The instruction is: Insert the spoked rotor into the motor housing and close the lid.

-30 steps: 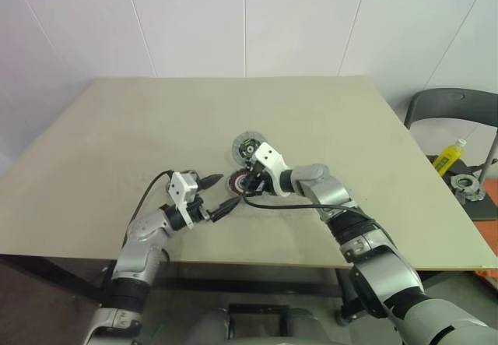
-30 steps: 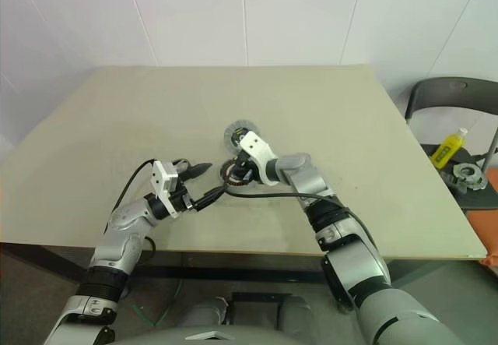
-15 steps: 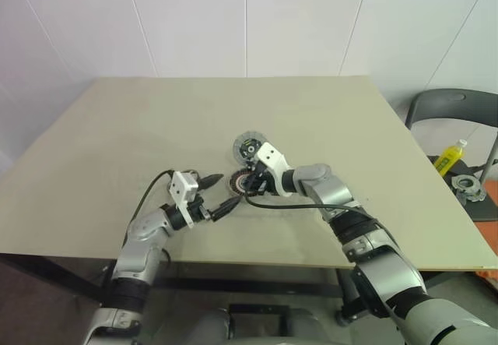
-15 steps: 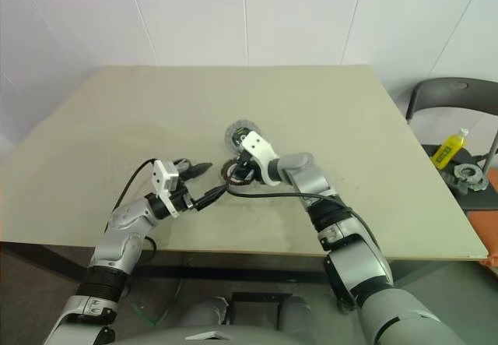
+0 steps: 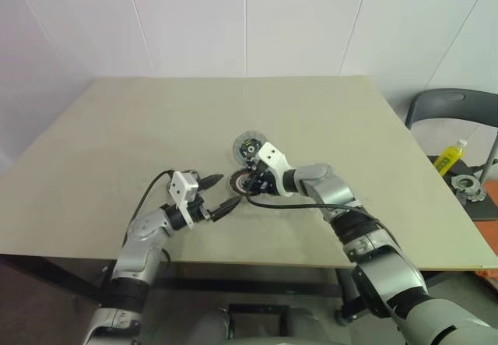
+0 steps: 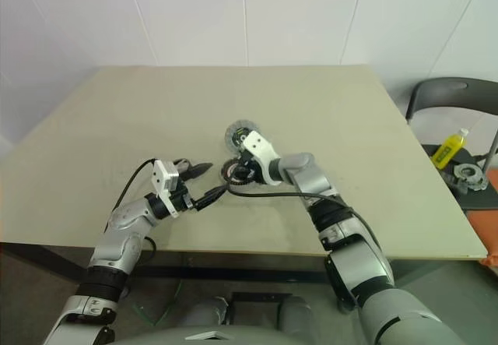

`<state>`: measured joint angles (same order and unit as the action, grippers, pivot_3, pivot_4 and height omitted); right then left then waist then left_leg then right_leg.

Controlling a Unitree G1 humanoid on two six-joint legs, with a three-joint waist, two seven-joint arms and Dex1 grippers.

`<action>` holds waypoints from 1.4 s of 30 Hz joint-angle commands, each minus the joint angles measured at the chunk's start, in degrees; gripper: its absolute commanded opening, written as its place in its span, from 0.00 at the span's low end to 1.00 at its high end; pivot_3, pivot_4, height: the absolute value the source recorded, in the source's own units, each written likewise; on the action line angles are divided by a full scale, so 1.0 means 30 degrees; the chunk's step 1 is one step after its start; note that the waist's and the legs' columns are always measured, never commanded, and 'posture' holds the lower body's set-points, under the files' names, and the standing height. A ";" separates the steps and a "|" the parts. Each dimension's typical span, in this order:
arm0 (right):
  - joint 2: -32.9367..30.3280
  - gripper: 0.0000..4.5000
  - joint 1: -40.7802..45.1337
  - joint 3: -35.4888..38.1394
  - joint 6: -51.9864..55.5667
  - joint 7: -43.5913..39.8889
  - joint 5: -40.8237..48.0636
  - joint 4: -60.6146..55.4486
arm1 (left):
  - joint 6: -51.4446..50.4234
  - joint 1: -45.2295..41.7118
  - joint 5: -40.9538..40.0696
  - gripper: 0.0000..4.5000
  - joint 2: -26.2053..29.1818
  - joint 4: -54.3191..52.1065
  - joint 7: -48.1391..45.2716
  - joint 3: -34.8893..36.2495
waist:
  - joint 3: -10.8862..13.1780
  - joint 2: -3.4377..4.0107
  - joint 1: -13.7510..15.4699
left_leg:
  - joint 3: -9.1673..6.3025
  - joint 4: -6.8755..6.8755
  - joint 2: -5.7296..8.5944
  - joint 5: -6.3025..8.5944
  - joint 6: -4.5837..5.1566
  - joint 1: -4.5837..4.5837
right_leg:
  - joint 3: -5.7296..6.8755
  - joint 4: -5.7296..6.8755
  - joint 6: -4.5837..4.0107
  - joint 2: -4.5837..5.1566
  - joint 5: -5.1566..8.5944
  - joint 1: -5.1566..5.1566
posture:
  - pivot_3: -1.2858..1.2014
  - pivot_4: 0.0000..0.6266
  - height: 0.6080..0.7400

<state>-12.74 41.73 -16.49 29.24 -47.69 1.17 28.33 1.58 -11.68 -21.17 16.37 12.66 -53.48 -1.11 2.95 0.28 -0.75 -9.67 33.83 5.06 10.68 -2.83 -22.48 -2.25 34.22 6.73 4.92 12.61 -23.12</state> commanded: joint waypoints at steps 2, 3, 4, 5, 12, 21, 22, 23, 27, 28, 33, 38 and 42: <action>-0.0470 0.63 -0.0126 0.0666 0.0530 0.0953 -0.0194 0.0769 | 0.0430 -0.0340 0.0077 1.00 0.0155 -0.0343 -0.0177 0.0077 | 0.0001 0.0011 -0.0016 | 0.0000 0.0008 -0.0006 0.0001 -0.0001 -0.0011 | 0.0023 -0.0007 0.0000 0.0001 0.0000 -0.0010 | 0.52 0.00 1.00; -0.0451 0.63 -0.0112 0.0704 0.0523 0.0963 -0.0157 0.0787 | 0.0472 -0.0343 0.0092 1.00 0.0151 -0.0272 -0.0205 0.0077 | 0.0001 0.0015 -0.0019 | -0.0001 0.0009 -0.0007 0.0001 -0.0001 -0.0018 | 0.0036 -0.0014 -0.0001 0.0004 0.0000 -0.0002 | 0.52 0.00 1.00; -0.0425 0.63 -0.0111 0.0724 0.0512 0.0963 -0.0126 0.0788 | 0.0511 -0.0338 0.0101 1.00 0.0151 -0.0206 -0.0241 0.0084 | 0.0002 0.0017 -0.0017 | -0.0001 0.0013 -0.0008 0.0001 -0.0001 -0.0023 | 0.0055 -0.0019 0.0000 0.0014 0.0000 -0.0001 | 0.52 0.00 1.00; -0.0399 0.63 -0.0115 0.0742 0.0492 0.0942 -0.0092 0.0788 | 0.0549 -0.0332 0.0117 1.00 0.0148 -0.0136 -0.0279 0.0087 | 0.0004 0.0021 -0.0016 | -0.0001 0.0017 -0.0008 0.0001 -0.0001 -0.0030 | 0.0082 -0.0026 0.0000 0.0030 0.0000 -0.0007 | 0.52 0.00 1.00; 0.0010 0.63 0.0010 0.1253 0.0305 0.1161 0.0364 0.0869 | 0.0712 -0.0314 0.0291 1.00 0.0048 0.0136 -0.0434 0.0028 | 0.0003 0.0027 0.0003 | -0.0034 0.0017 -0.0009 0.0000 0.0000 -0.0112 | 0.0234 -0.0041 -0.0001 0.0110 0.0000 -0.0018 | 0.52 0.00 1.00; 0.0199 0.24 -0.0008 0.1286 0.0131 0.1234 0.0606 0.0937 | 0.0653 -0.0405 0.0446 1.00 -0.0083 0.0211 -0.0378 -0.0155 | 0.0008 0.0034 0.0031 | -0.0045 -0.0023 -0.0008 -0.0002 0.0001 -0.0068 | 0.0239 -0.0004 0.0000 0.0102 -0.0002 -0.0014 | 0.52 0.00 1.00; 0.0206 0.16 0.0001 0.1277 0.0119 0.1241 0.0613 0.0968 | 0.0636 -0.0423 0.0473 1.00 -0.0099 0.0215 -0.0374 -0.0172 | 0.0008 0.0035 0.0020 | -0.0043 -0.0021 -0.0008 -0.0001 0.0000 -0.0068 | 0.0240 -0.0005 0.0001 0.0104 -0.0002 -0.0011 | 0.52 0.00 1.00; 0.0214 0.08 0.0001 0.1257 0.0111 0.1251 0.0608 0.0986 | 0.0623 -0.0452 0.0505 1.00 -0.0114 0.0229 -0.0370 -0.0195 | 0.0008 0.0035 -0.0009 | -0.0042 -0.0020 -0.0008 -0.0001 0.0000 -0.0069 | 0.0239 -0.0008 0.0001 0.0104 -0.0002 -0.0009 | 0.52 0.00 1.00; 0.0129 0.00 -0.0110 0.0912 0.0086 0.1276 0.0336 0.0859 | 0.0510 -0.0497 0.0560 1.00 -0.0158 0.0117 -0.0381 -0.0261 | 0.0007 0.0042 -0.0069 | -0.0042 -0.0028 -0.0010 -0.0001 0.0000 -0.0061 | 0.0240 -0.0008 0.0002 0.0103 -0.0001 -0.0014 | 0.52 0.00 1.00; 0.0131 0.00 -0.0101 0.0887 0.0058 0.1290 0.0312 0.0892 | 0.0487 -0.0519 0.0566 1.00 -0.0160 0.0110 -0.0392 -0.0253 | 0.0007 0.0042 -0.0080 | -0.0042 -0.0034 -0.0010 -0.0001 0.0000 -0.0056 | 0.0240 -0.0006 0.0001 0.0103 -0.0001 -0.0015 | 0.52 0.00 1.00; 0.0039 0.00 -0.0025 0.0699 -0.0327 0.1336 -0.0010 0.1139 | 0.0341 -0.0610 0.0566 1.00 -0.0139 -0.0058 -0.0369 -0.0232 | 0.0008 0.0043 -0.0072 | -0.0041 -0.0051 -0.0011 -0.0001 0.0000 -0.0032 | 0.0240 0.0001 0.0001 0.0101 -0.0001 -0.0010 | 0.52 0.00 1.00; 0.0347 0.00 -0.0142 0.1162 0.0019 0.0740 0.0846 0.0695 | 0.0280 -0.0718 0.0617 1.00 -0.0132 -0.0056 -0.0368 -0.0278 | 0.0008 0.0043 -0.0074 | -0.0040 -0.0049 -0.0012 -0.0001 0.0000 -0.0024 | 0.0240 -0.0001 0.0001 0.0101 -0.0001 0.0004 | 0.52 0.00 1.00; 0.0349 0.00 -0.0645 0.0905 0.0913 -0.0456 0.1517 -0.0621 | 0.0249 -0.0800 0.0641 1.00 -0.0136 -0.0027 -0.0374 -0.0298 | 0.0008 0.0044 -0.0065 | -0.0042 -0.0057 -0.0013 -0.0001 0.0001 -0.0027 | 0.0240 -0.0002 0.0001 0.0102 -0.0001 -0.0003 | 0.52 0.00 1.00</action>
<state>-12.01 40.30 -12.95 30.63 -47.41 4.98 28.24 2.47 -12.77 -19.24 15.80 14.00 -54.58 -1.56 2.97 0.41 -0.95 -9.80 33.63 5.02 10.68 -2.83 -22.56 -1.53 34.21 6.74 5.22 12.61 -23.14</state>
